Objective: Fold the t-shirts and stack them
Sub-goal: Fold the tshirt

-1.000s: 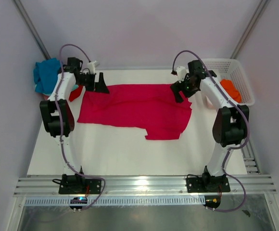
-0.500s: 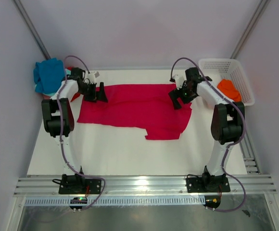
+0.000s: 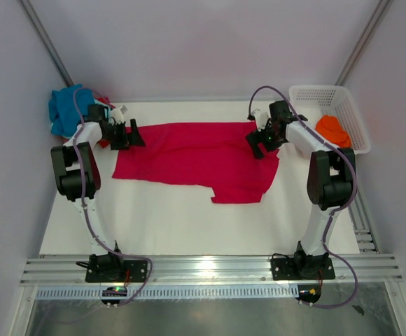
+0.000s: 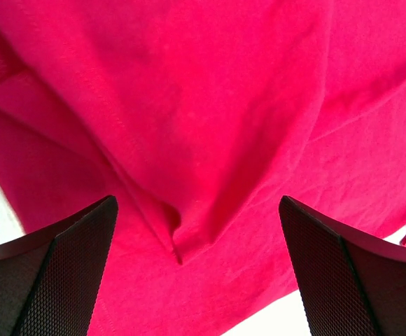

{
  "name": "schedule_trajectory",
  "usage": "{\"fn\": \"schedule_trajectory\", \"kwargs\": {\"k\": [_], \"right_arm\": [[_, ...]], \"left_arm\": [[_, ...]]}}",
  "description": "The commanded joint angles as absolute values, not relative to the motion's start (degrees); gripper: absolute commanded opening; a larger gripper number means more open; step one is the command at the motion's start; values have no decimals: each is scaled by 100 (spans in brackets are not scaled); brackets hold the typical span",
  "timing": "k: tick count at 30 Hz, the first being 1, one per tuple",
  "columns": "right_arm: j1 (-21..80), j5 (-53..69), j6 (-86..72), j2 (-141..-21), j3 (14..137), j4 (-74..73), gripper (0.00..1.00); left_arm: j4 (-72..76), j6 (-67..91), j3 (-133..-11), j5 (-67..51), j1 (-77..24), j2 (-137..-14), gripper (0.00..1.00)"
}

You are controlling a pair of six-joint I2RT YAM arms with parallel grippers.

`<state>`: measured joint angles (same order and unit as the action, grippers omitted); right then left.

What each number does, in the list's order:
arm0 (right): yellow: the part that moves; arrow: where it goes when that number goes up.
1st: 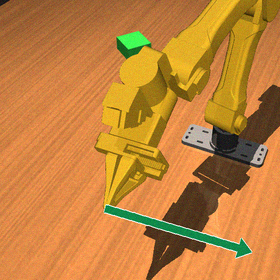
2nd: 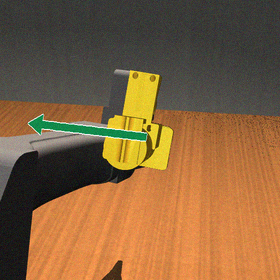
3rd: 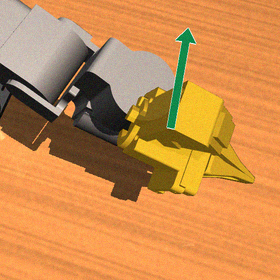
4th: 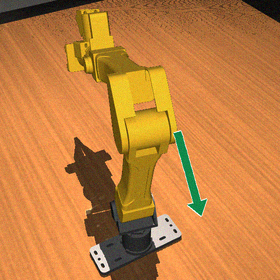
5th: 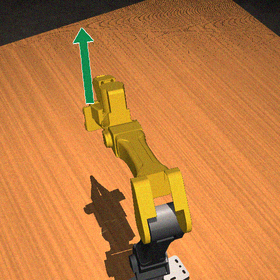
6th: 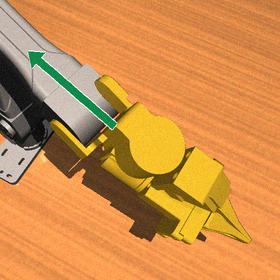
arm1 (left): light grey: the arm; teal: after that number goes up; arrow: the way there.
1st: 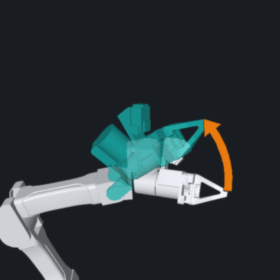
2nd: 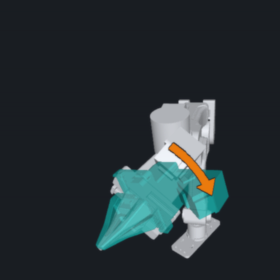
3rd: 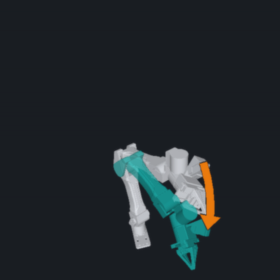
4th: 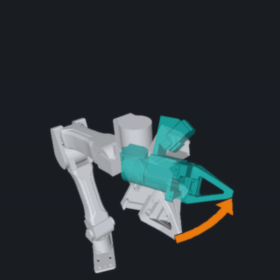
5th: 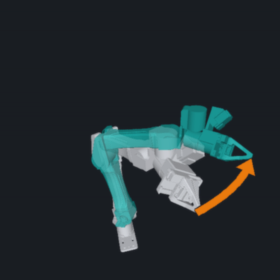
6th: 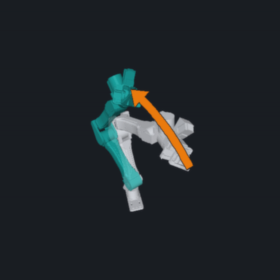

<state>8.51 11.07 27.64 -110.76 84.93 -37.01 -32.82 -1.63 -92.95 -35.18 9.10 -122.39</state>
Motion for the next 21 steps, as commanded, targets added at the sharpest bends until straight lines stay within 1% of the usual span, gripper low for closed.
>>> {"fn": "schedule_trajectory", "kwargs": {"k": [1, 21], "right_arm": [[870, 1151, 2733, -10995, 8701, -3489, 99], [870, 1178, 2540, -11426, 9202, -3542, 99]], "left_arm": [[-3014, -158, -9334, -3727, 984, -11944, 99], [-2954, -53, -9475, -4236, 1108, -12392, 99]]}}
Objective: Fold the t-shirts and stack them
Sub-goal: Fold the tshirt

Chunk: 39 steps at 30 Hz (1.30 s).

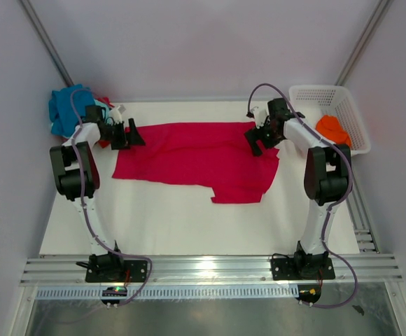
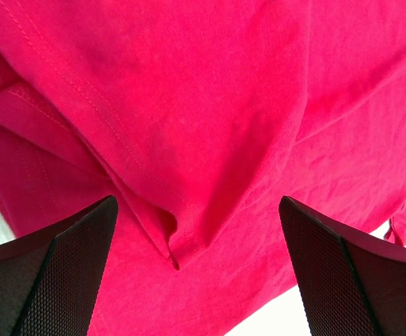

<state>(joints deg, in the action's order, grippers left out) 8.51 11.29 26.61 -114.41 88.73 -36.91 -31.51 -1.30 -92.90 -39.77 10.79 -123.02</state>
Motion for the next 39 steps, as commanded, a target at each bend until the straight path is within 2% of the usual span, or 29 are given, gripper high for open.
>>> {"fn": "schedule_trajectory", "kwargs": {"k": [1, 9, 12, 14, 17, 18, 19, 21, 26, 35, 39], "right_arm": [[870, 1178, 2540, -11443, 9211, -3542, 99], [870, 1099, 2461, -11654, 9308, -3410, 100], [870, 1020, 2470, -11707, 9290, -3340, 99], [879, 985, 2487, -11733, 9290, -3322, 99], [870, 958, 2505, -11839, 9281, -3392, 99], [870, 949, 2514, -11856, 9273, -3410, 99], [879, 941, 2514, -11883, 9238, -3410, 99], [870, 914, 2531, -11883, 9202, -3410, 100], [879, 861, 2566, -11909, 9132, -3463, 99], [870, 791, 2558, -11821, 8912, -3454, 99], [870, 800, 2549, -11795, 8859, -3454, 99]], "left_arm": [[-2944, -53, -9475, -4271, 1116, -12419, 99], [-2883, -44, -9536, -4333, 1108, -12577, 99], [-2865, -44, -9536, -4377, 1107, -12621, 95], [-2848, 114, -9536, -4447, 1107, -12673, 87], [-2900, 132, -9597, -4588, 1116, -12761, 58], [-2909, 141, -9606, -4605, 1108, -12779, 35], [-2918, 149, -9624, -4623, 1107, -12805, 24], [-2944, 149, -9659, -4614, 1116, -12850, 9], [-3049, 18, -9816, -4404, 1107, -12858, 4], [-3234, -422, -10108, -3350, 1125, -12490, 4], [-3252, -475, -10142, -3235, 1239, -12340, 4]]}}
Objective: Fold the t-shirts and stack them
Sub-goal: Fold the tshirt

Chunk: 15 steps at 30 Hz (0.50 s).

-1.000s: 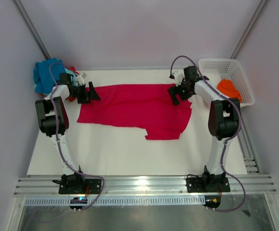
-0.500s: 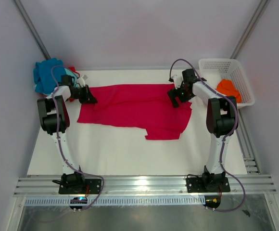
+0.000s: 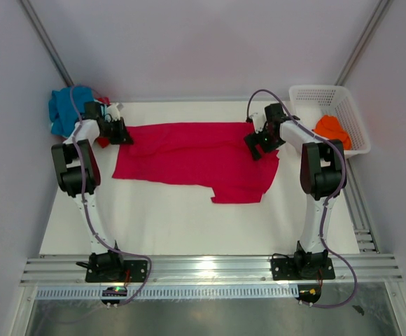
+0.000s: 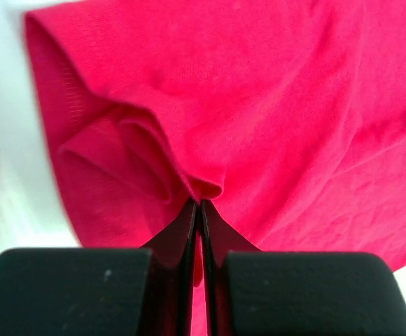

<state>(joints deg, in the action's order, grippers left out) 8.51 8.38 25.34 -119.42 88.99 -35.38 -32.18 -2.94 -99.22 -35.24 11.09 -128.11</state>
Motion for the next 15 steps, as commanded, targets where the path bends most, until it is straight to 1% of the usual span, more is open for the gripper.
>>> {"fn": "schedule_trajectory", "kwargs": {"k": [1, 13, 15], "right_arm": [[870, 817, 2549, -11804, 8859, -3463, 99], [870, 791, 2549, -11804, 8886, -3472, 99], [861, 791, 2540, -11812, 8894, -3472, 100]], "left_arm": [[-3304, -457, -10186, -3234, 1265, -12357, 4], [-3551, -703, -10388, -2883, 1494, -12287, 5], [-3586, -738, -10415, -2865, 1503, -12305, 8]]}}
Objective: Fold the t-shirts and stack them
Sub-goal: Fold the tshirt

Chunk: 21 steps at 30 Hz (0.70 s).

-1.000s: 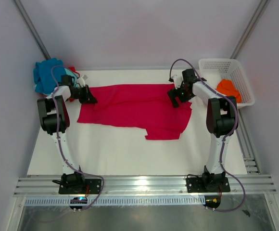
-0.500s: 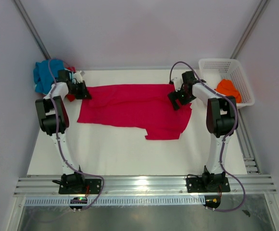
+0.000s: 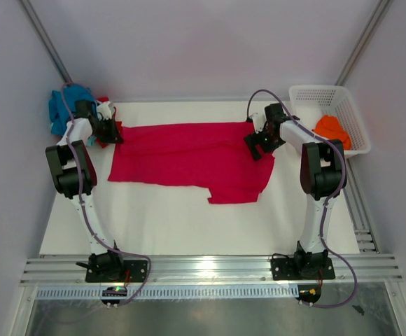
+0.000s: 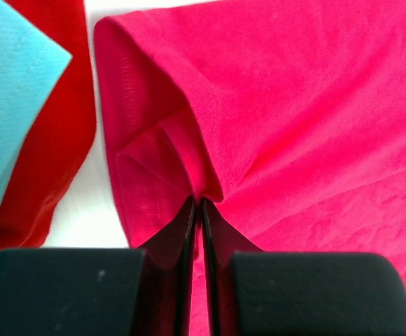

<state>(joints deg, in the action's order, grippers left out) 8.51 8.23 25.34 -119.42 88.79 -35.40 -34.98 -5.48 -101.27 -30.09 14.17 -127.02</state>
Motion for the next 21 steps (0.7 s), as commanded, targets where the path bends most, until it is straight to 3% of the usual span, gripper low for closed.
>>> {"fn": "schedule_trajectory", "kwargs": {"k": [1, 3, 6, 7, 8, 9, 21], "right_arm": [[870, 791, 2531, -11812, 8895, -3472, 99], [870, 782, 2540, -11812, 8895, -3472, 99], [870, 747, 2549, -11786, 8860, -3445, 100], [870, 730, 2549, -11751, 8816, -3393, 99], [870, 712, 2540, -11612, 8746, -3306, 99], [870, 729, 2540, -11506, 8571, -3209, 99], [870, 958, 2663, -10354, 7734, -2004, 99]], "left_arm": [[-3595, -730, -10415, -2857, 1512, -12313, 8], [-3638, -738, -10433, -2856, 1512, -12375, 13], [-3674, -738, -10415, -2883, 1512, -12454, 40], [-3674, -721, -10398, -2918, 1512, -12472, 74], [-3656, -703, -10380, -2970, 1512, -12480, 94], [-3648, -694, -10354, -3032, 1520, -12498, 99], [-3217, -764, -9827, -3446, 1512, -12042, 99]]}}
